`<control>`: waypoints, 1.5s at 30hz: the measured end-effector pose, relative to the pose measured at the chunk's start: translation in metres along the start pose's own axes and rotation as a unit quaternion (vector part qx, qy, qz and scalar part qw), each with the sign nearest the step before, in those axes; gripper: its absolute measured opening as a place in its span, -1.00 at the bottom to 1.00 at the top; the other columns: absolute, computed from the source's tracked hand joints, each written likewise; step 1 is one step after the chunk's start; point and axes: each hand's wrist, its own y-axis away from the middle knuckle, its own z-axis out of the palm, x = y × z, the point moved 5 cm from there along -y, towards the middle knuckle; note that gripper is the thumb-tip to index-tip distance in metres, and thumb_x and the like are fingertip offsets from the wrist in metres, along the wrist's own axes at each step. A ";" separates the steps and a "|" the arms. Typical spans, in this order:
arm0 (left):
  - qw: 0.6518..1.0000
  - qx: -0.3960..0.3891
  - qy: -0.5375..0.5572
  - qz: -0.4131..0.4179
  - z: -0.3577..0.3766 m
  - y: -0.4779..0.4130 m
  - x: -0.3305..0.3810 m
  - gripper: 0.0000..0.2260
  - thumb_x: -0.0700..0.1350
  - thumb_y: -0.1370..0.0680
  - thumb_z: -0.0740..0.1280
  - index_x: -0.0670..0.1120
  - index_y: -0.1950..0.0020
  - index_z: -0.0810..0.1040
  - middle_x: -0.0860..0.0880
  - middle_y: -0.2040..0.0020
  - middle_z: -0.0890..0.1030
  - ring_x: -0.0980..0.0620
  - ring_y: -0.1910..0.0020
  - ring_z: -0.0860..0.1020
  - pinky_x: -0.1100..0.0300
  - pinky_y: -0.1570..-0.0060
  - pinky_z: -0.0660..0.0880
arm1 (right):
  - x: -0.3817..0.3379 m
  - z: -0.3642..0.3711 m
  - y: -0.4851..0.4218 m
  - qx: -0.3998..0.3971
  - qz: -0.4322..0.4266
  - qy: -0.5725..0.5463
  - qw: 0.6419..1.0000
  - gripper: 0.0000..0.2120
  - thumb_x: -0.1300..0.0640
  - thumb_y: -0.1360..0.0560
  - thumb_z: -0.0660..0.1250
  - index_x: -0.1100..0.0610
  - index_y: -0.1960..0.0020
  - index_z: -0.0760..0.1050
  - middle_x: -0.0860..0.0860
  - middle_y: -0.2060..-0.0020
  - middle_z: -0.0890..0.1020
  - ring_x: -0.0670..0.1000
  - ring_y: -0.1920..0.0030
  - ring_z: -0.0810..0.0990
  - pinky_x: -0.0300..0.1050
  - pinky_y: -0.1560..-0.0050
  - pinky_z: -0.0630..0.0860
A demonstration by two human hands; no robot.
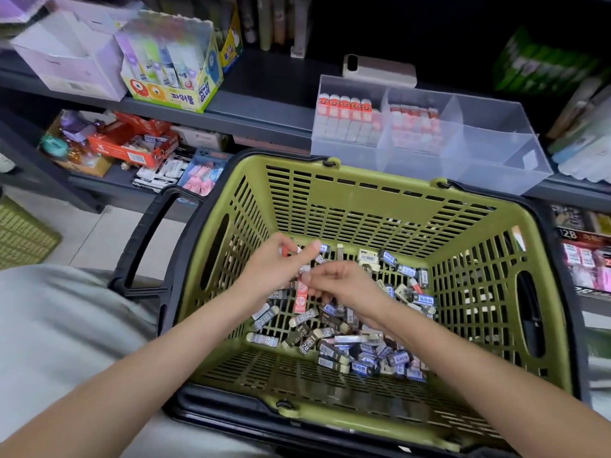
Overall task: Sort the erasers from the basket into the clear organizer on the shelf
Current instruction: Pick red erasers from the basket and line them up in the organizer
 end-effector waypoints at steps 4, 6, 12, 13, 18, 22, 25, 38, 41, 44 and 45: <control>0.992 -0.102 0.074 -0.024 0.031 0.002 -0.003 -0.71 0.06 -0.52 0.34 -0.16 -0.02 0.52 -0.01 0.14 0.58 0.08 0.20 0.55 0.16 0.11 0.52 | -0.010 -0.006 0.020 -0.036 -0.002 -0.084 0.996 -0.90 0.24 -0.39 0.42 0.14 0.10 0.63 0.04 0.25 0.68 -0.06 0.27 0.60 -0.24 0.24 0.55; 0.987 -0.105 0.115 -0.050 0.035 0.001 -0.006 -0.83 -0.10 -0.57 0.29 -0.22 0.01 0.53 -0.06 0.27 0.55 0.06 0.39 0.52 0.18 0.33 0.51 | -0.001 -0.010 0.025 -0.052 0.022 -0.152 0.987 -0.76 0.24 -0.35 0.43 0.19 -0.02 0.61 0.12 0.17 0.69 -0.01 0.21 0.64 -0.21 0.19 0.59; 0.938 -0.148 0.233 -0.211 0.031 0.000 -0.014 -0.91 -0.18 -0.54 0.31 -0.20 0.11 0.50 -0.06 0.39 0.54 0.06 0.51 0.49 0.25 0.51 0.46 | 0.068 -0.018 0.020 -0.059 -0.001 0.415 0.908 -0.78 0.06 -0.47 0.39 0.12 -0.07 0.58 -0.01 0.03 0.64 -0.02 -0.03 0.56 -0.12 -0.05 0.50; 0.927 -0.167 0.255 -0.220 0.032 0.000 -0.011 -0.87 -0.15 -0.54 0.32 -0.20 0.14 0.50 -0.07 0.40 0.54 0.06 0.51 0.49 0.27 0.52 0.47 | 0.079 -0.014 0.018 -0.080 -0.007 0.490 0.868 -0.74 0.01 -0.49 0.35 0.10 -0.12 0.58 0.02 -0.01 0.64 0.00 -0.10 0.50 -0.14 -0.04 0.46; 0.887 -0.212 0.346 -0.221 0.031 0.001 -0.003 -0.80 -0.07 -0.44 0.39 -0.21 0.24 0.53 -0.10 0.37 0.52 0.03 0.50 0.52 0.27 0.56 0.49 | 0.097 -0.001 0.010 -0.107 -0.040 0.584 0.804 -0.69 -0.03 -0.59 0.15 0.09 -0.14 0.57 0.08 0.09 0.61 0.08 -0.10 0.39 -0.13 0.08 0.31; 0.881 -0.221 0.367 -0.199 0.030 -0.002 -0.002 -0.81 -0.09 -0.39 0.39 -0.22 0.25 0.52 -0.10 0.37 0.50 0.03 0.49 0.51 0.29 0.59 0.45 | 0.105 0.001 0.013 -0.136 -0.013 0.606 0.784 -0.62 -0.12 -0.55 0.18 0.12 -0.18 0.51 0.10 0.01 0.58 0.08 -0.11 0.38 -0.09 0.07 0.27; 0.885 -0.224 0.364 -0.185 0.030 -0.002 -0.002 -0.81 -0.10 -0.40 0.38 -0.22 0.26 0.52 -0.11 0.37 0.51 0.03 0.48 0.51 0.29 0.60 0.44 | 0.107 0.007 0.013 -0.154 0.005 0.625 0.765 -0.58 -0.15 -0.51 0.22 0.17 -0.13 0.50 0.11 -0.03 0.54 0.09 -0.11 0.38 -0.05 -0.01 0.35; 0.902 -0.211 0.341 -0.161 0.027 -0.004 -0.002 -0.85 -0.17 -0.50 0.31 -0.22 0.22 0.51 -0.12 0.36 0.53 0.01 0.47 0.53 0.30 0.59 0.43 | 0.096 -0.010 0.029 -0.209 0.073 0.485 0.846 -0.50 0.35 -0.40 0.34 0.06 -0.31 0.43 0.05 -0.17 0.54 0.05 -0.15 0.49 -0.13 -0.08 0.44; 0.908 -0.217 0.324 -0.154 0.029 -0.004 -0.002 -0.89 -0.18 -0.44 0.35 -0.23 0.20 0.52 -0.11 0.37 0.54 0.01 0.47 0.53 0.29 0.58 0.44 | 0.090 -0.022 0.030 -0.192 0.061 0.476 0.856 -0.59 0.28 -0.44 0.39 0.14 -0.27 0.49 0.05 -0.25 0.53 0.03 -0.24 0.48 -0.21 -0.26 0.34; 0.921 -0.222 0.286 -0.146 0.032 -0.006 -0.005 -0.90 -0.19 -0.43 0.37 -0.21 0.16 0.51 -0.09 0.36 0.56 0.01 0.43 0.55 0.29 0.56 0.44 | 0.078 -0.038 0.029 -0.095 0.067 0.369 0.922 -0.72 0.13 -0.45 0.40 0.20 -0.13 0.54 0.09 -0.15 0.59 0.06 -0.16 0.56 -0.01 -0.30 0.41; 0.929 -0.223 0.261 -0.138 0.034 -0.006 -0.006 -0.91 -0.19 -0.46 0.37 -0.20 0.15 0.50 -0.08 0.36 0.56 0.01 0.42 0.56 0.29 0.55 0.45 | 0.069 -0.044 0.028 -0.048 0.074 0.294 0.952 -0.76 0.14 -0.44 0.41 0.18 -0.08 0.54 0.10 -0.08 0.61 0.08 -0.07 0.60 0.02 -0.20 0.50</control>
